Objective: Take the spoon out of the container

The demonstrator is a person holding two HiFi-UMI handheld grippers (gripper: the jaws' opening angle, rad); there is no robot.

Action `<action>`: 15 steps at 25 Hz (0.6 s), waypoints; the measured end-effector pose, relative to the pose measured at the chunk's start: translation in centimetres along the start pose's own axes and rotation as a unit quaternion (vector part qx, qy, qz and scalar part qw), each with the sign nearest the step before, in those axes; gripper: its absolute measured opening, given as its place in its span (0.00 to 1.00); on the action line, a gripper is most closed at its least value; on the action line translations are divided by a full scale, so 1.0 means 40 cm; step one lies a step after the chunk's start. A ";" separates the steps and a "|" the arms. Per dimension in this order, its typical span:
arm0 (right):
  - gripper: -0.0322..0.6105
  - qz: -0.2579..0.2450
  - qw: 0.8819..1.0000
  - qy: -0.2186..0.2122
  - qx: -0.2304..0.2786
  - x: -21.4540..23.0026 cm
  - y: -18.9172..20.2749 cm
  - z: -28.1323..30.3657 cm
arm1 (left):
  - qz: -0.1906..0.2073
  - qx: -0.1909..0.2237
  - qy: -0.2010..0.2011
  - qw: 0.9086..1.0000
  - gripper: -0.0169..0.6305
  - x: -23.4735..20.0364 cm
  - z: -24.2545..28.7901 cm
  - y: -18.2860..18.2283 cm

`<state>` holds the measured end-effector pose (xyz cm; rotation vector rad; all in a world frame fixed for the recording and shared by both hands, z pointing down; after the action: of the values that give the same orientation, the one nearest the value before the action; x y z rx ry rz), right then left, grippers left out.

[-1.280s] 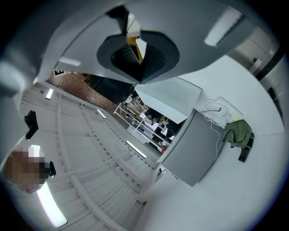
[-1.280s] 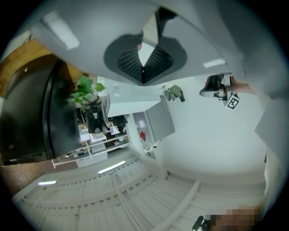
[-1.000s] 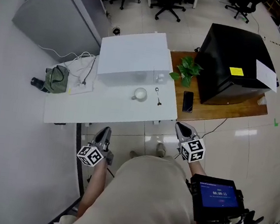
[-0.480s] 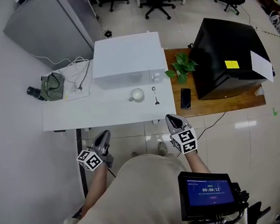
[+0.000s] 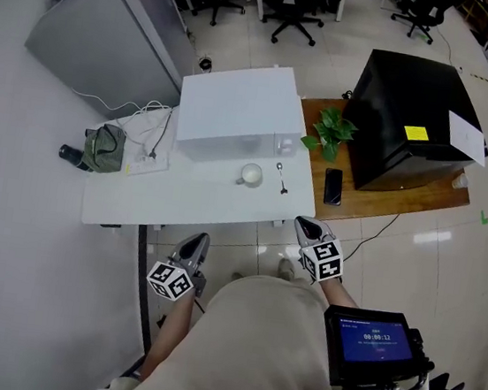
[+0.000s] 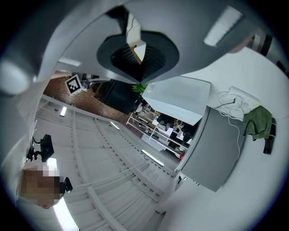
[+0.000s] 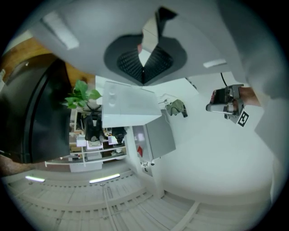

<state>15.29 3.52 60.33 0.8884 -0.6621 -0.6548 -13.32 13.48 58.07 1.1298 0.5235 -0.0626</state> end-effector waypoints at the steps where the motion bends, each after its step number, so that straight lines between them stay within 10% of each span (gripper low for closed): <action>1: 0.05 0.002 1.000 -0.003 -0.004 -0.005 0.009 0.004 | 0.001 -0.005 -0.001 1.000 0.03 0.007 -0.001 0.008; 15: 0.06 -0.001 1.000 -0.019 -0.007 -0.020 0.009 0.035 | -0.038 -0.016 -0.005 0.999 0.03 0.034 -0.002 0.063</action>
<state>13.84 3.61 61.10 0.8664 -0.6899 -0.6772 -11.39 14.94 59.58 1.0785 0.5575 -0.1259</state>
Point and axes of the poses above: the fingertips, and each gripper's own axes: z forward along the fingers, x to its right, y out of its underside, the point moved 4 cm from there along -z, backward along the fingers, and after that the axes turned 9 degrees about -y, right-handed, at the moved point
